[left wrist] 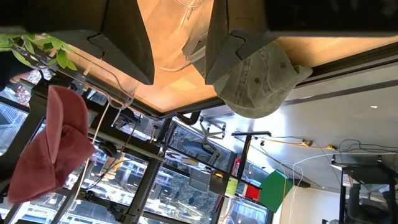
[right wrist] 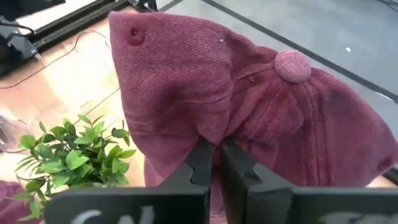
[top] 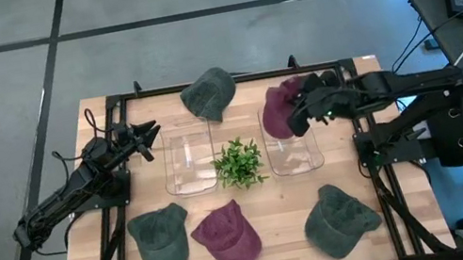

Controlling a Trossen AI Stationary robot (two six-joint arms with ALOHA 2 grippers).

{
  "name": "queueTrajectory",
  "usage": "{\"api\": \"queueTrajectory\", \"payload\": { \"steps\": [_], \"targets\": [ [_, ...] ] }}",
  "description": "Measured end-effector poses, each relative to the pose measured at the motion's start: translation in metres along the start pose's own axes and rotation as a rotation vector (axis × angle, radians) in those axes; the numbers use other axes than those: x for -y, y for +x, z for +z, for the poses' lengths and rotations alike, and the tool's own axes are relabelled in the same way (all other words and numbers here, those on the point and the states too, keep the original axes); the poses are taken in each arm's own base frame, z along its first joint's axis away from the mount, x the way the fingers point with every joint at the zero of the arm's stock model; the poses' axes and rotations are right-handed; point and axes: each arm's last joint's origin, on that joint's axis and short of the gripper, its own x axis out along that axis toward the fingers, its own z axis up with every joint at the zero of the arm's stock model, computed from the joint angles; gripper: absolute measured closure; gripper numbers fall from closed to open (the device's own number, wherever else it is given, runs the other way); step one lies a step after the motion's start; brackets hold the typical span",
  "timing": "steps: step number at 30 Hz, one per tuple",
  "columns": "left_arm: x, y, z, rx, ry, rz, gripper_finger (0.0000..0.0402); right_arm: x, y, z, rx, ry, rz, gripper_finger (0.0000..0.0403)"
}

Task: Pick & Place hat
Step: Put the top red cap into the right transparent bin

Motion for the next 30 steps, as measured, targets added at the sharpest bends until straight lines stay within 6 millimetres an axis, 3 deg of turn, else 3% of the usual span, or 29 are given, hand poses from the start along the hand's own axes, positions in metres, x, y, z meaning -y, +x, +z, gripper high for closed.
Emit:
{"api": "queueTrajectory", "payload": {
  "steps": [6, 15, 30],
  "targets": [
    [0.0, 0.0, 0.0, -0.001, 0.0, -0.001, 0.0263, -0.016, 0.015, -0.008, -0.044, -0.041, -0.042, 0.0389],
    [0.0, 0.0, 0.0, -0.001, 0.0, -0.001, 0.0263, -0.025, 0.042, -0.025, -0.109, -0.039, -0.26, 0.0389],
    [0.0, 0.0, 0.0, -0.001, 0.0, -0.002, 0.0263, -0.044, 0.106, -0.038, -0.194, -0.074, -0.398, 0.0389]
  ]
}}
